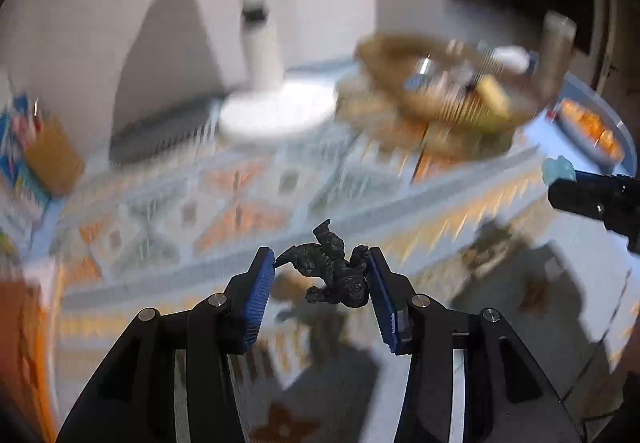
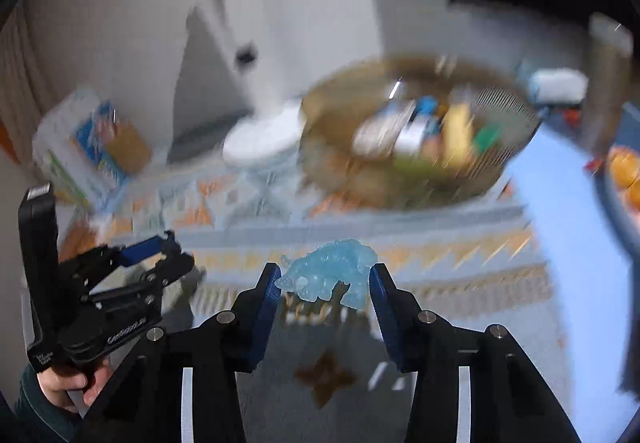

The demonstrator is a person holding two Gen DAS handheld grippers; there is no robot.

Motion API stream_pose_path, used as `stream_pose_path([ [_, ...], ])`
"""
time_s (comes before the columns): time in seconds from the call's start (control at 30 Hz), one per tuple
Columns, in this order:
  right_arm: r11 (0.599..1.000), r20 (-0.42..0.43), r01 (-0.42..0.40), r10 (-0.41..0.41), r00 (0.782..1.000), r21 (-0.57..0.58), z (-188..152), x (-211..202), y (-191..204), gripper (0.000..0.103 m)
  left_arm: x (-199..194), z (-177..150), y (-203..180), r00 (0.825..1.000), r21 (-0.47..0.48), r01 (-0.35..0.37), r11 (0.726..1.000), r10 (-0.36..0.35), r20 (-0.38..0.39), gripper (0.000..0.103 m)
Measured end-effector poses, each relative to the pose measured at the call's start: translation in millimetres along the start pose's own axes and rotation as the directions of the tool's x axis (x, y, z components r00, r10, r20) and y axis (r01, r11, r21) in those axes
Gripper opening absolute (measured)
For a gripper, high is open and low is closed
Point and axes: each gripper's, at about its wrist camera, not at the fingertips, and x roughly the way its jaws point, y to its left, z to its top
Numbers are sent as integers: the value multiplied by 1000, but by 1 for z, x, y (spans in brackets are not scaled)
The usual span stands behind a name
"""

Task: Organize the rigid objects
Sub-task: 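Lift the black and light-blue figures and carry both over the golden bowl, then open both grippers to drop the figures into the bowl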

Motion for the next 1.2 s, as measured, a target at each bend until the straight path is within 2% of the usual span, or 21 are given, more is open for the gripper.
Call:
stream_pose_path([
  [0.07,999,80,41,-42,996,15,24,-19,-10,45,-13,34,-8,997,27,30,999,-32,68,44],
  [0.17,992,187,124,-127,974,30,60,-41,-25,45,-23,85,-21,984,42,111,993,-116,138,44],
  [0.3,981,262,174,-191,946,89,98,-50,-49,45,-9,134,-35,956,5,248,969,-246,160,44],
  [0.4,969,268,204,-235,934,137,121,-38,-73,45,19,155,-48,952,-1,272,962,-269,146,44],
  [0.57,961,205,215,-248,947,172,134,-4,-102,45,79,161,-60,950,-32,308,951,-306,57,44],
  [0.8,954,144,239,-266,953,182,142,38,-123,45,110,169,-72,949,-27,314,949,-312,43,45],
  [0.83,950,141,258,-283,949,176,144,41,-124,45,112,172,-74,951,-18,305,952,-304,51,50],
  [0.87,944,131,282,-305,943,171,145,43,-124,49,113,175,-75,959,-8,279,960,-278,56,60],
  [0.9,939,119,299,-321,940,169,147,45,-123,61,113,178,-73,966,-10,254,967,-253,61,81],
  [0.93,938,124,299,-323,938,177,147,42,-124,64,109,178,-71,968,-16,239,971,-237,85,83],
  [0.97,942,139,283,-310,941,182,146,37,-123,64,104,178,-66,963,-19,254,967,-251,95,83],
  [1.03,950,156,253,-283,946,184,144,27,-121,64,95,177,-56,954,-38,290,956,-285,92,83],
  [1.1,948,156,252,-283,946,194,141,17,-117,64,85,173,-46,952,-57,297,953,-291,95,83],
  [1.2,956,160,206,-241,957,207,137,3,-108,64,55,161,-32,949,-60,303,951,-296,112,83],
])
